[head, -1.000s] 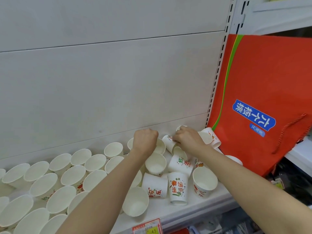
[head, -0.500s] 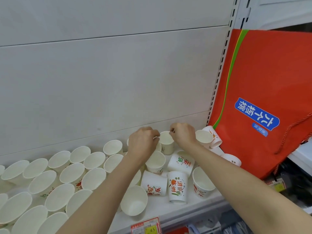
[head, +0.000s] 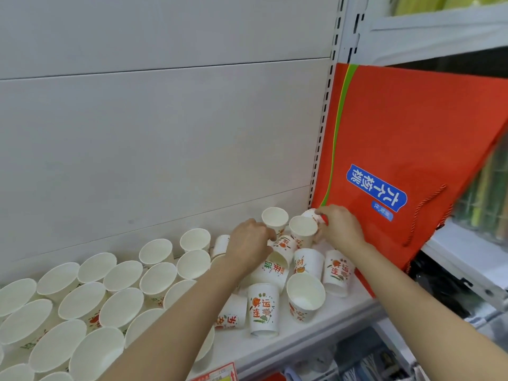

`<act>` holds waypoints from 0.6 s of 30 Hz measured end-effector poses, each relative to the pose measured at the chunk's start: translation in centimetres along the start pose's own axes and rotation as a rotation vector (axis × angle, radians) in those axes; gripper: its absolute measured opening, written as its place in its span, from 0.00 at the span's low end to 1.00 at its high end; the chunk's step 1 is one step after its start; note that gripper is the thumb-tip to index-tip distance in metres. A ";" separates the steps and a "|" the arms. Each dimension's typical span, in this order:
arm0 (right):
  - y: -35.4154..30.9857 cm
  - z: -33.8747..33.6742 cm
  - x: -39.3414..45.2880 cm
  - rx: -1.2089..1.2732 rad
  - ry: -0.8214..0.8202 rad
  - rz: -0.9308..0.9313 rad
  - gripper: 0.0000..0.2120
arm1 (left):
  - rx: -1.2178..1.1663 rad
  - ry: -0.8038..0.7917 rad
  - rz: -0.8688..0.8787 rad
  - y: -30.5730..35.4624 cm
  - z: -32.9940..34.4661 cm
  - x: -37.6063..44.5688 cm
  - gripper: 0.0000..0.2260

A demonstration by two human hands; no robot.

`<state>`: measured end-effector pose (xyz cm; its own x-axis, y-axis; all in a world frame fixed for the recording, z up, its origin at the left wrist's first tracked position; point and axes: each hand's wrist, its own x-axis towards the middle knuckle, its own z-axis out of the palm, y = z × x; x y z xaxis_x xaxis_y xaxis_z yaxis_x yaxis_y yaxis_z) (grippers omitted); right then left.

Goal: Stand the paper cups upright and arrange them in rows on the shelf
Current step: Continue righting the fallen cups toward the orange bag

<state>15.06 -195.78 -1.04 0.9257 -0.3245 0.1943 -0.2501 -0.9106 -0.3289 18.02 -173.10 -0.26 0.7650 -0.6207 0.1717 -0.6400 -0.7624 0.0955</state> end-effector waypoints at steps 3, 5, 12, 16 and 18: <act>0.4 0.0 0.9 -0.024 -0.156 -0.094 0.30 | 0.034 -0.142 0.094 1.0 0.8 1.5 0.17; 0.5 0.2 2.1 -0.051 -0.226 -0.123 0.25 | 0.088 -0.165 0.135 1.3 1.3 2.1 0.16; 0.1 0.5 5.1 -0.103 -0.444 -0.047 0.22 | 0.150 0.039 0.017 0.1 1.8 3.3 0.12; -0.3 0.9 5.8 -0.055 -0.439 0.006 0.20 | 0.007 0.000 -0.128 -0.7 1.6 4.4 0.11; -0.6 1.1 6.1 -0.051 -0.427 0.018 0.17 | -0.041 0.025 -0.140 -0.8 1.6 4.5 0.12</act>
<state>21.12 -196.94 -0.66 0.9526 -0.2154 -0.2149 -0.2715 -0.9205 -0.2809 22.11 -175.57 -1.13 0.8452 -0.5037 0.1786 -0.5300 -0.8328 0.1597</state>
